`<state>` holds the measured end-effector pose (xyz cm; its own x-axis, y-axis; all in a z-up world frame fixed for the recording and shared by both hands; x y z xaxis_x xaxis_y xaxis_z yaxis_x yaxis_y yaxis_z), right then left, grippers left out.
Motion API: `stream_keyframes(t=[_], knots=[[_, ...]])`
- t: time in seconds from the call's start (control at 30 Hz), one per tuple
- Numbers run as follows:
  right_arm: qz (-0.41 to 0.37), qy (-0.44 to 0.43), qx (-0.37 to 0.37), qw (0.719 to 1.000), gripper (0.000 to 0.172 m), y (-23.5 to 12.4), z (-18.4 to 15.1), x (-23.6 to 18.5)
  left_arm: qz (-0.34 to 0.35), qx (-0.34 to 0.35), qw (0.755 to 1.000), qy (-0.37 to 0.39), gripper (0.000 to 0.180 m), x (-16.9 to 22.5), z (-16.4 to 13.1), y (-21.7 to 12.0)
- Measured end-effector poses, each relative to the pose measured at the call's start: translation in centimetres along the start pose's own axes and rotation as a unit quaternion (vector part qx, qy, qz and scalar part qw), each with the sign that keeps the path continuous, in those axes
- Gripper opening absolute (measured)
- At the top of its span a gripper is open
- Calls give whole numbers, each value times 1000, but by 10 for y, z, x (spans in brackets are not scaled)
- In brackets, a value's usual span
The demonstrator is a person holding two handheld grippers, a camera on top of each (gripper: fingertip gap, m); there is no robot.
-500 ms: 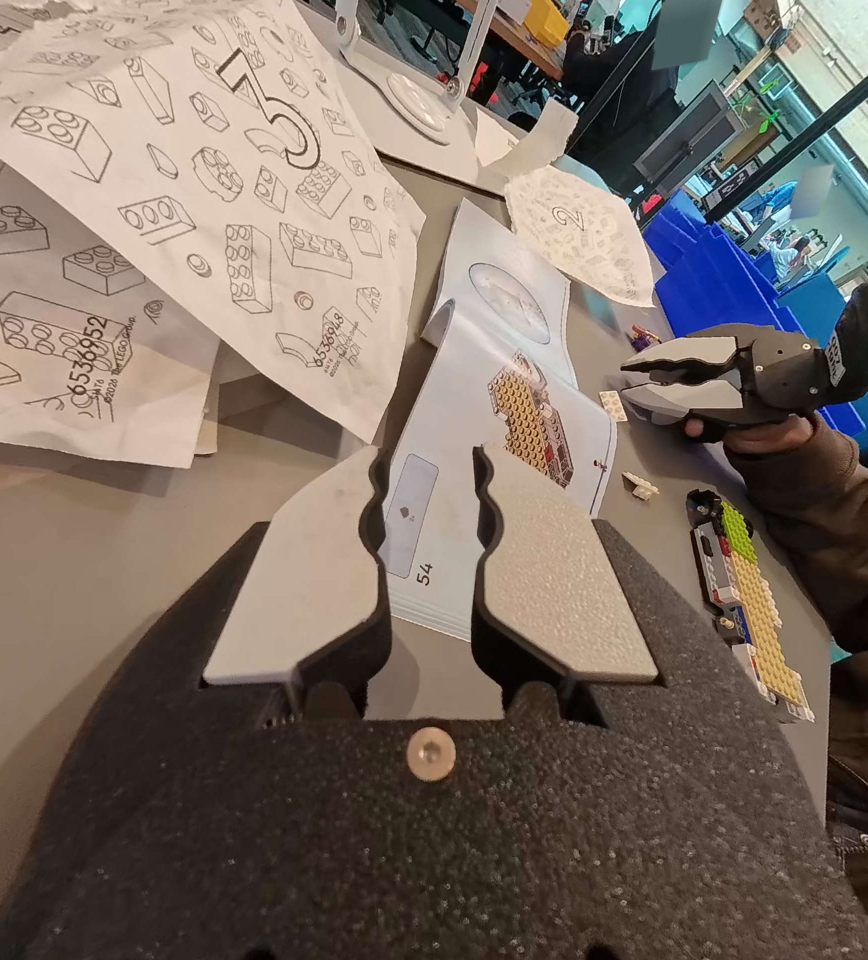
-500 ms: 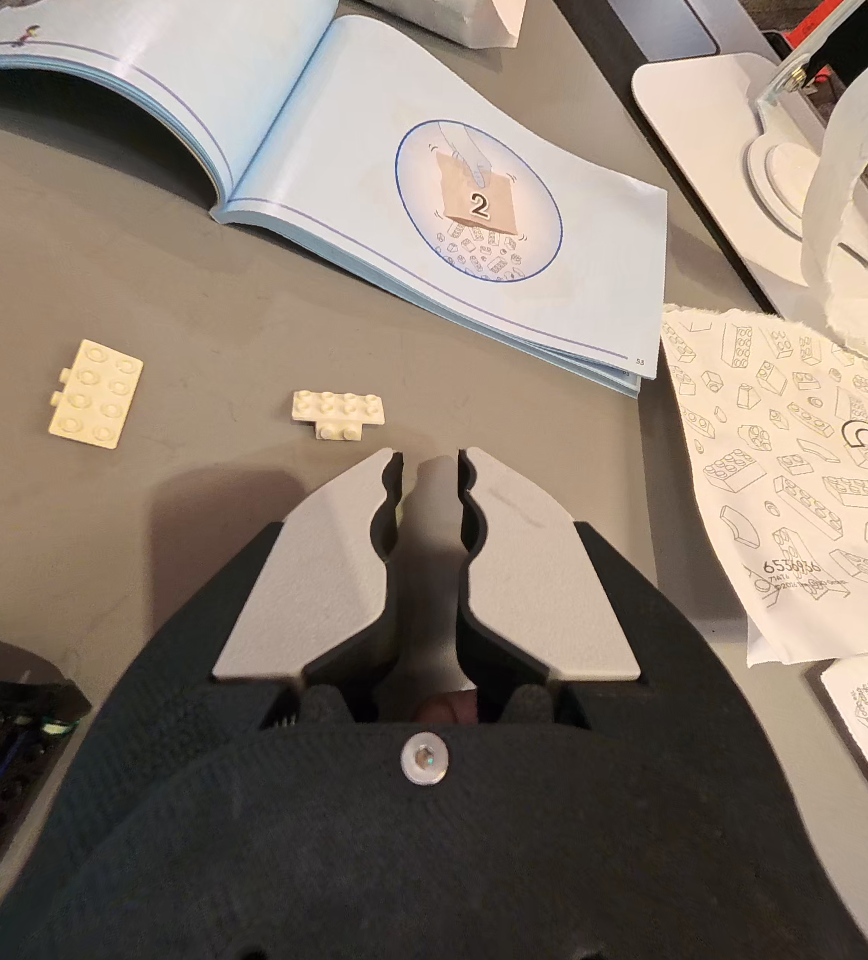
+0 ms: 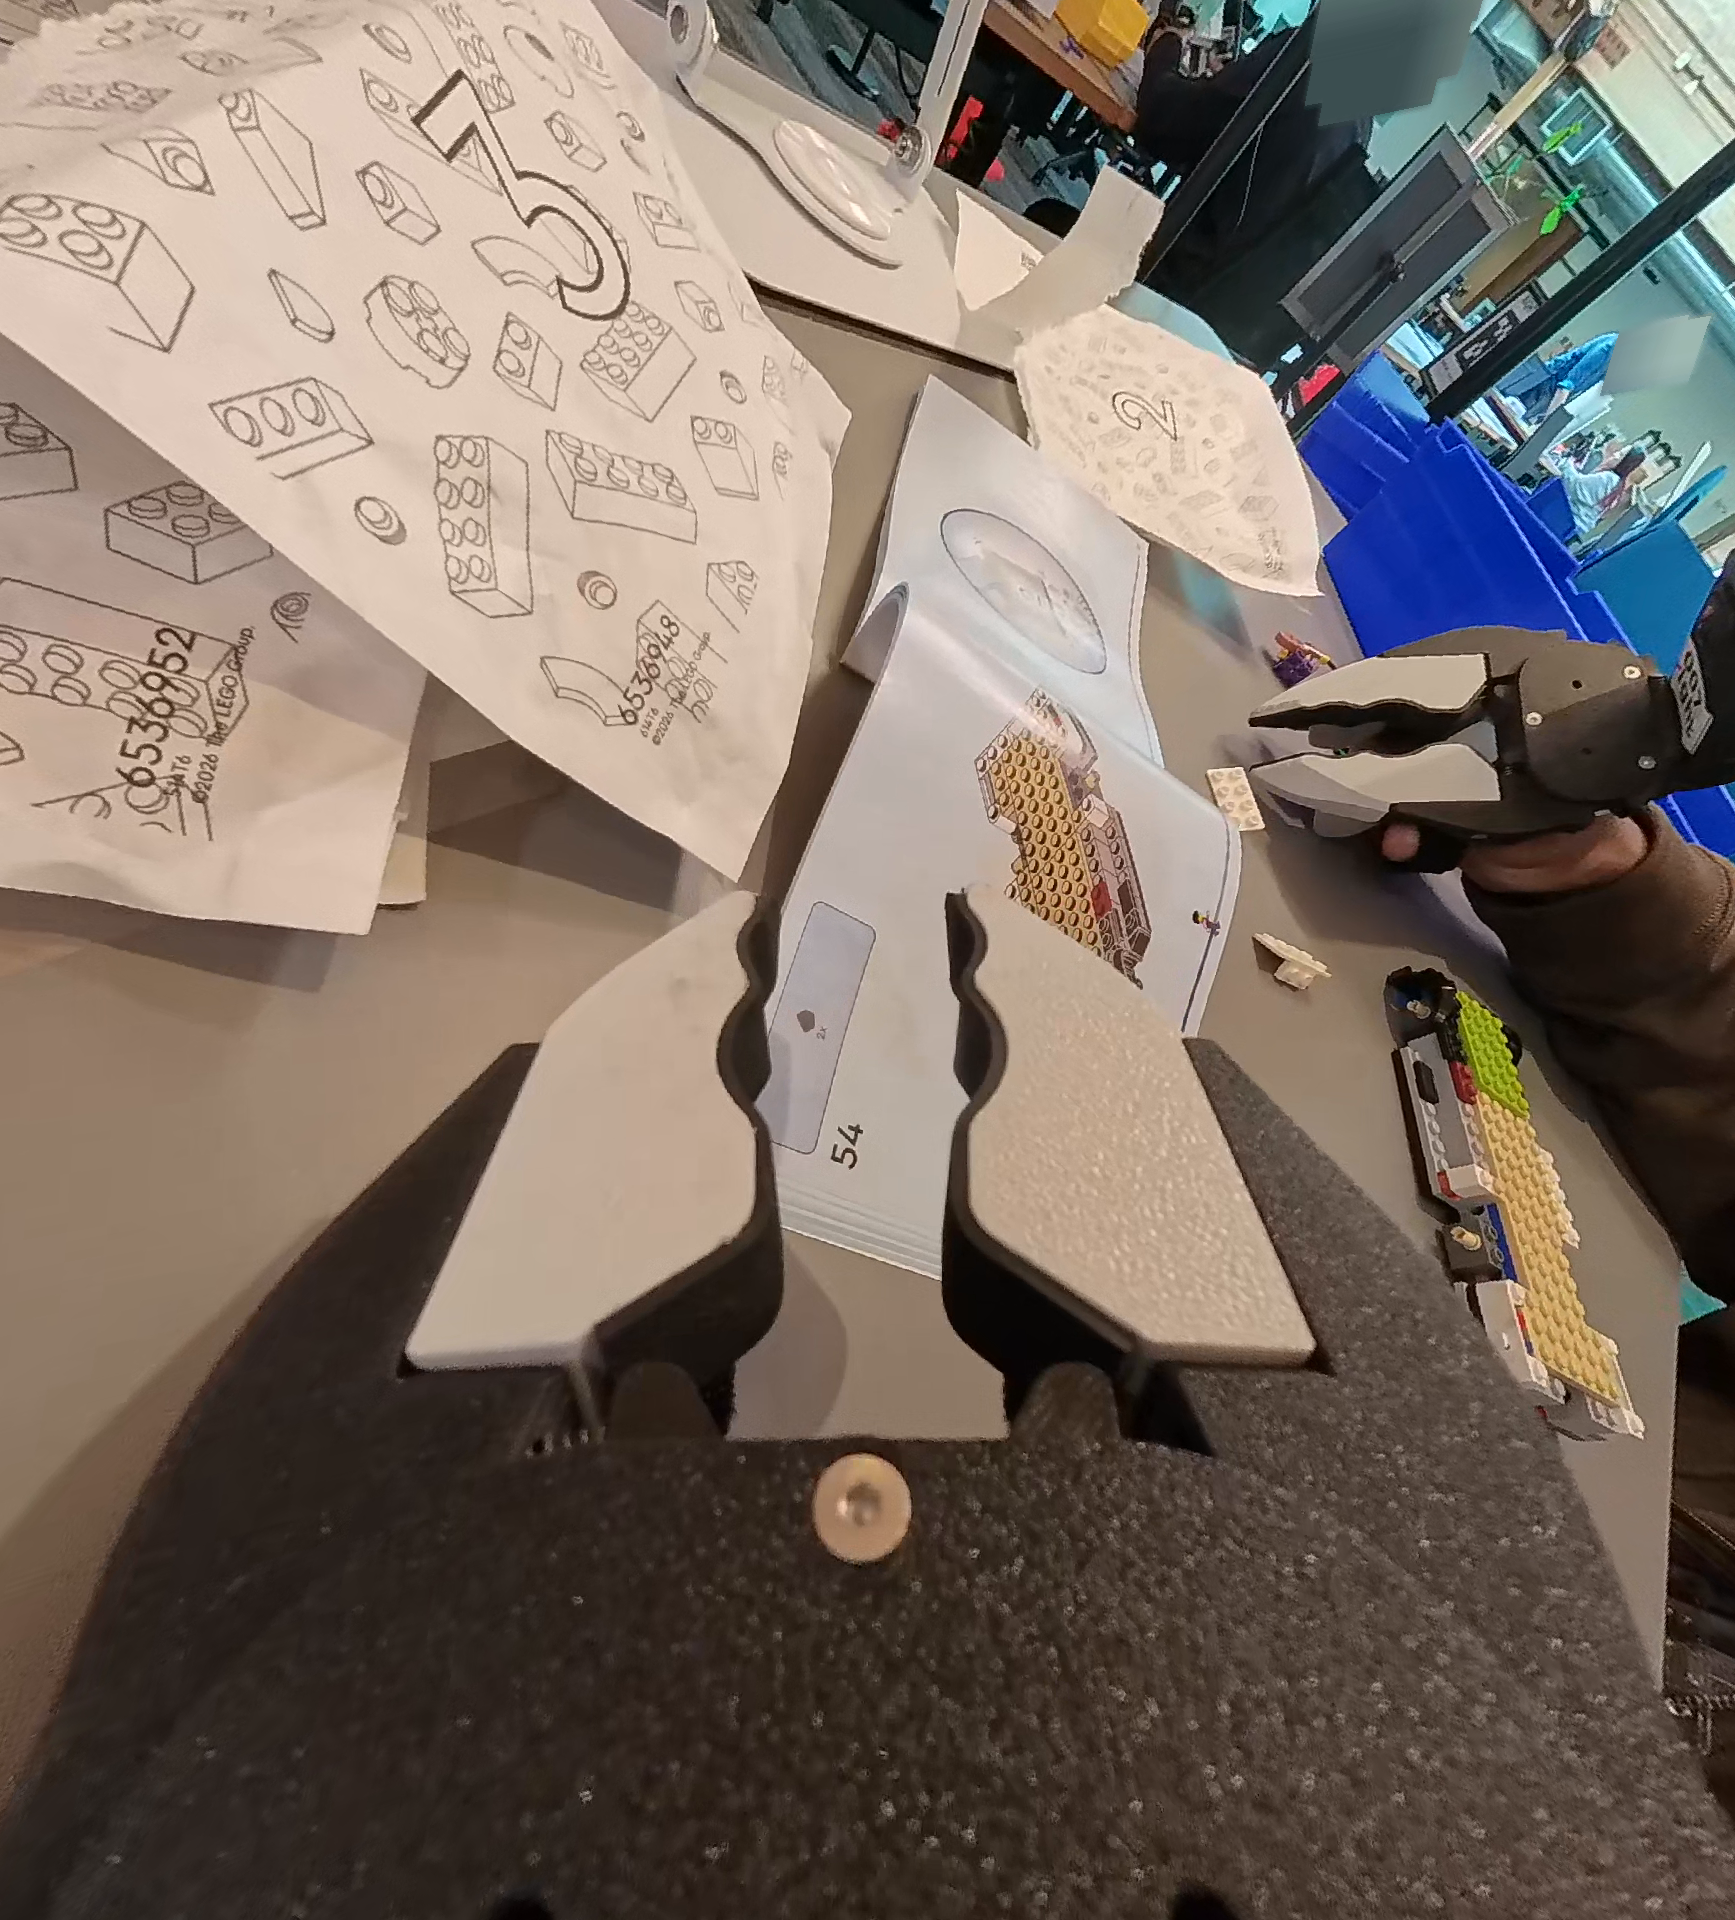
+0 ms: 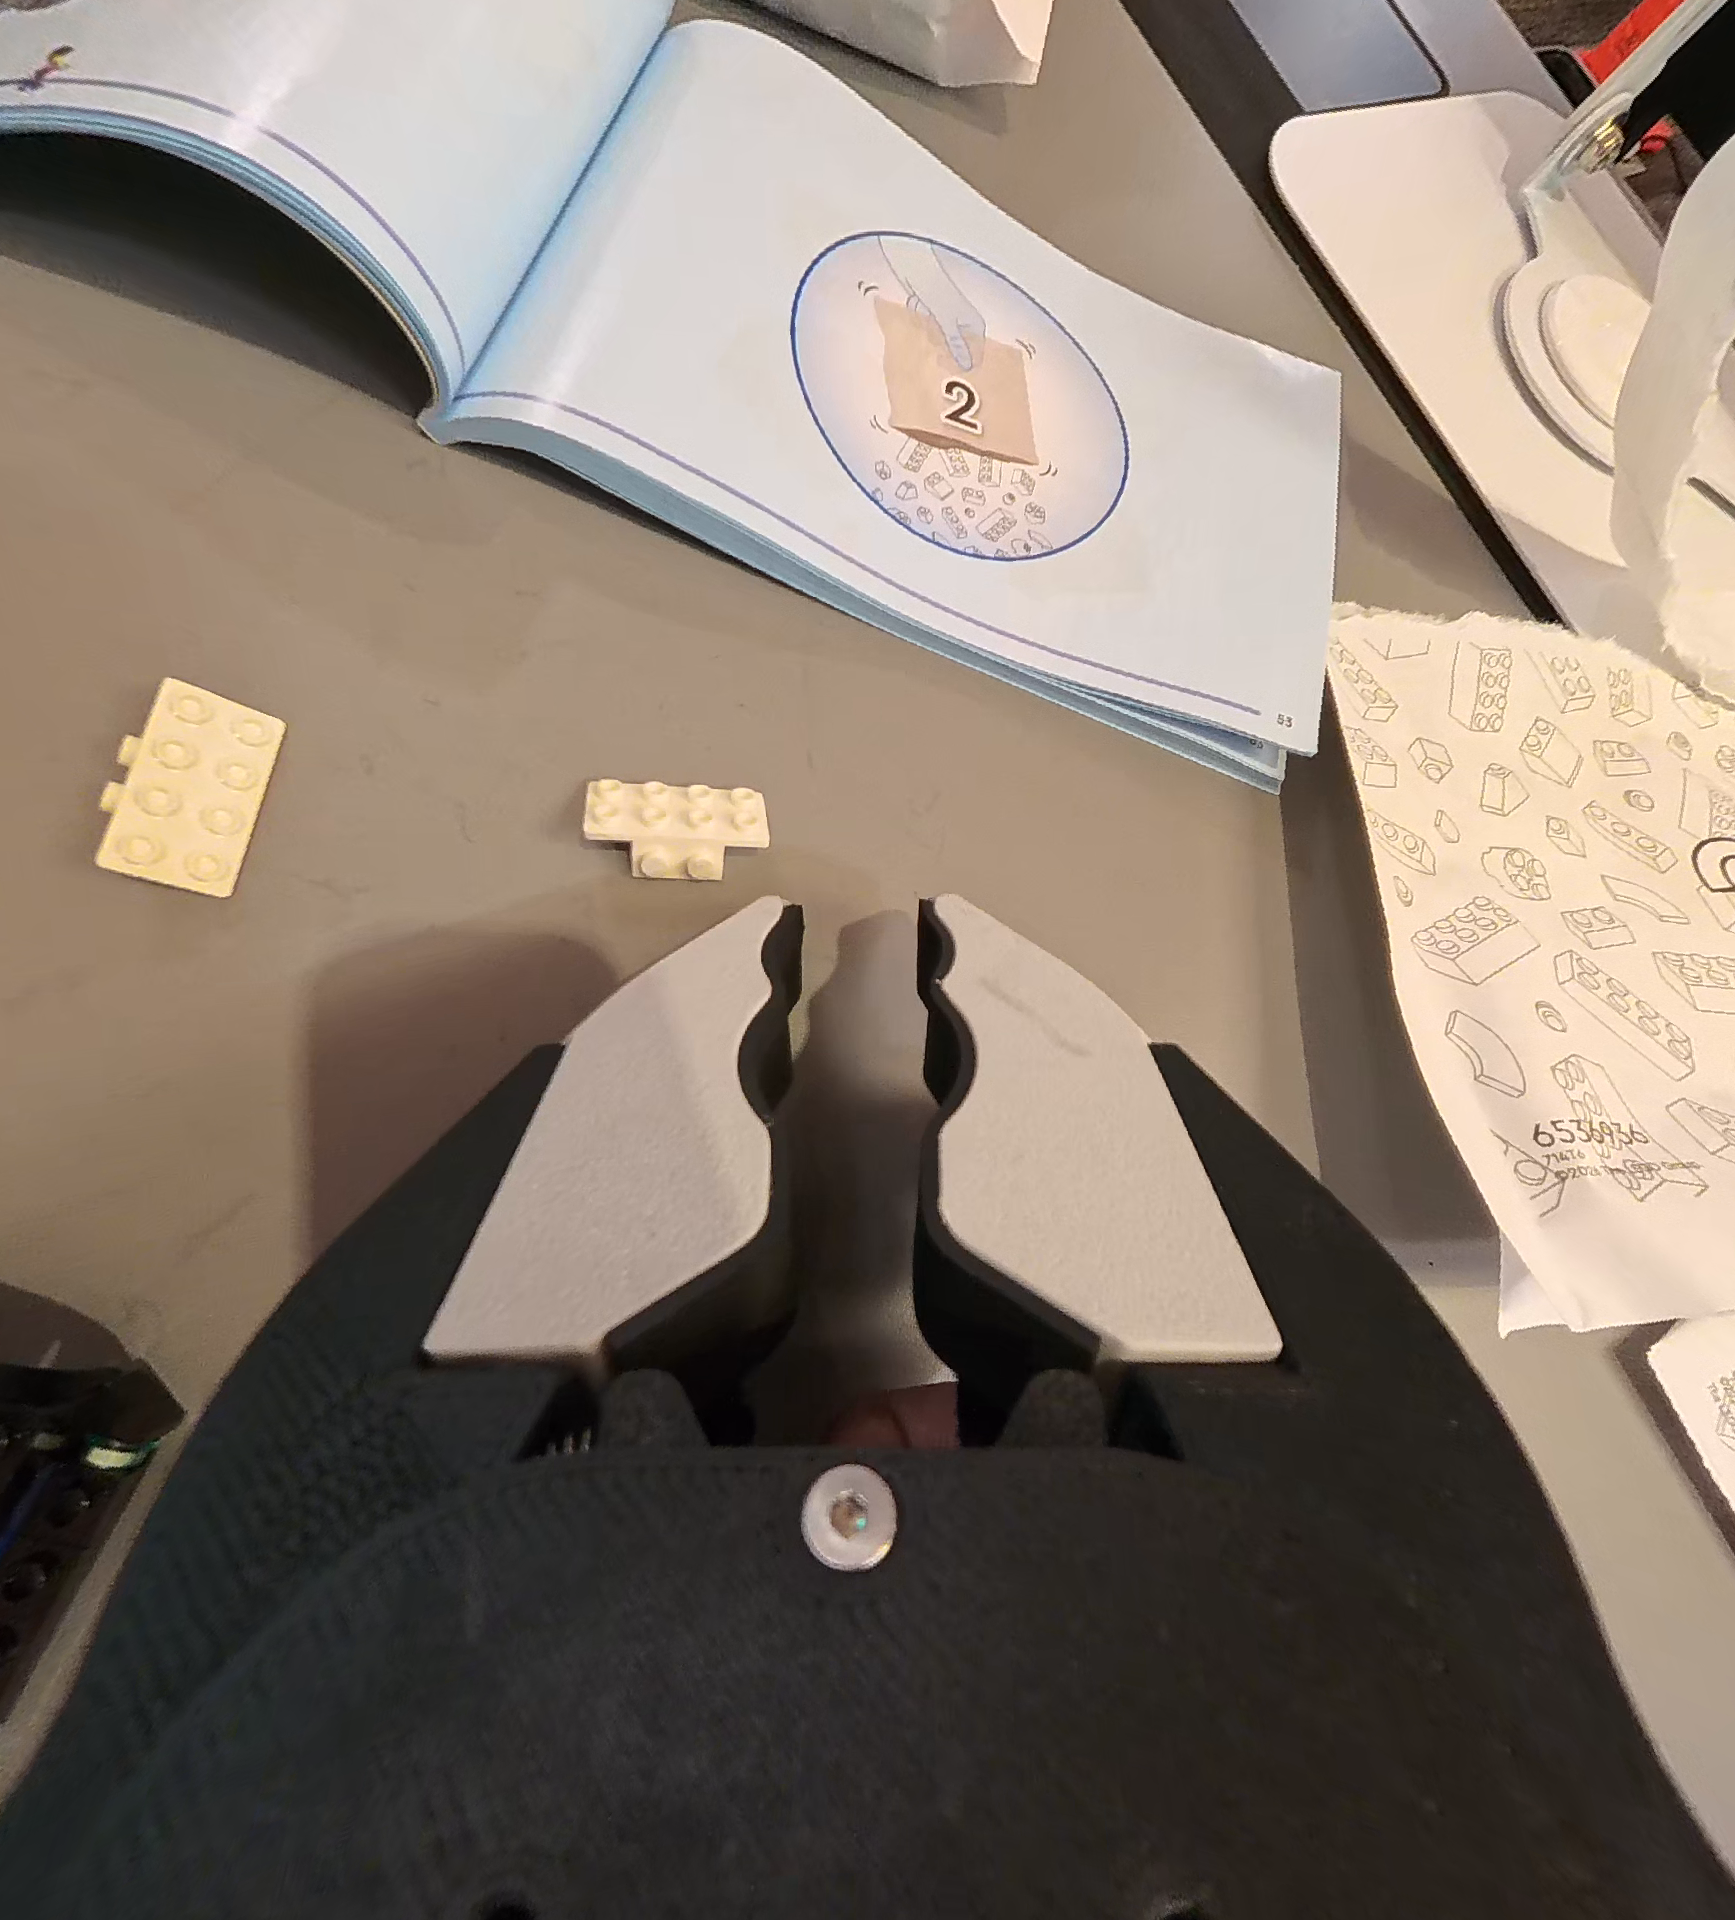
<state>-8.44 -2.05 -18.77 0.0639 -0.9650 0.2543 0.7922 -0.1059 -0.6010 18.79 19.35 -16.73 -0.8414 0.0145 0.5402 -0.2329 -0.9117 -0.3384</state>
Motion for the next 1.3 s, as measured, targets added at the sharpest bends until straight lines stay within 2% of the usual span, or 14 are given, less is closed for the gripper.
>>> stream_keyframes(t=[0.27, 0.37, 0.47, 0.67, 0.8, 0.9, 1.03, 1.13, 1.3], knots=[[2, 2, -1, 1000, 21, 0, 0, 0, -6, -3, 1000, 0, 32, 1, 0, 1], [3, -1, 3, 1000, 25, -1, 1, -1, -42, -14, 999, 11, 32, 8, -2, 2], [38, 22, 31, 999, 27, -9, 6, -8, -71, -29, 996, 46, 34, 19, -5, 3], [136, 33, 54, 989, 54, -57, 19, -36, -107, -83, 981, 140, 46, 50, -27, 5], [186, 75, 78, 977, 72, -95, 0, -67, -119, -89, 974, 170, 53, 72, -47, -6], [180, 82, 57, 979, 77, -112, -28, -88, -142, -63, 974, 162, 54, 89, -57, -19], [117, 38, 2, 992, 77, -119, -53, -98, -136, -59, 979, 139, 53, 98, -68, -29], [108, 12, -14, 994, 76, -112, -56, -107, -153, -53, 978, 135, 53, 109, -74, -32], [112, -4, -6, 994, 69, -96, -39, -123, -175, -34, 978, 107, 53, 123, -81, -36]])
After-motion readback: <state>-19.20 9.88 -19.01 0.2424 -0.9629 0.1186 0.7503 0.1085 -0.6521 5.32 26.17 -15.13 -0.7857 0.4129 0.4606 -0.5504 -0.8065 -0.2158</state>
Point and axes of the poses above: each gripper's, where its closed fingertips meet, y out along the fingers, z out of its top, x = y × z across the jaws, the point moved 5 cm from there along -y, back along the fingers, and after that the axes turned 4 degrees about x, right-handed, at the moved point
